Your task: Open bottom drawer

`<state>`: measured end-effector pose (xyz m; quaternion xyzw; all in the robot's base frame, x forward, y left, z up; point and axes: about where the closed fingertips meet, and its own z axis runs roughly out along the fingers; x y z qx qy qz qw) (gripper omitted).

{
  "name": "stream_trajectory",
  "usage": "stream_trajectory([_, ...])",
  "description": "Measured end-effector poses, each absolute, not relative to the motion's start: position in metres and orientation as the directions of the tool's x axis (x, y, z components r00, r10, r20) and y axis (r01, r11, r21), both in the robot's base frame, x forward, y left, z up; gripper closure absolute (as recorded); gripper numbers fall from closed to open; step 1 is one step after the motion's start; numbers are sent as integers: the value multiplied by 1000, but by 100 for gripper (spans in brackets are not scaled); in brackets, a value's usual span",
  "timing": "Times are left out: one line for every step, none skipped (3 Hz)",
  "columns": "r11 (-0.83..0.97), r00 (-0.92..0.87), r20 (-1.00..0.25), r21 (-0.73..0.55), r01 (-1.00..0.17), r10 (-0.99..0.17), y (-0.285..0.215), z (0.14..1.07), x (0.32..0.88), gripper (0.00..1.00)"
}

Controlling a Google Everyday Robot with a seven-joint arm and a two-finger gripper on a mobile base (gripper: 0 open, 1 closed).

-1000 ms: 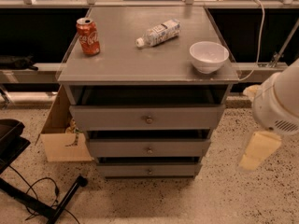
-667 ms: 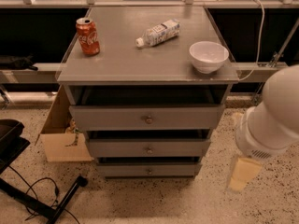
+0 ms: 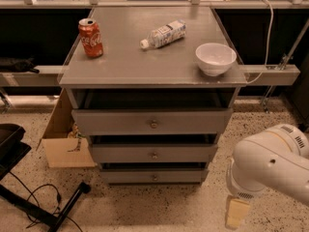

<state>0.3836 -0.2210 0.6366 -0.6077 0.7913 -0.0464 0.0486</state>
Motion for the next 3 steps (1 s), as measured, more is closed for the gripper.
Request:
stream_trajectory([278, -277, -20, -85, -957, -961, -227, 583, 382, 0])
stream_trajectory([278, -277, -20, -85, -957, -961, -227, 583, 382, 0])
stream_trajectory([265, -267, 9, -98, -959, -964, -224, 577, 386, 0])
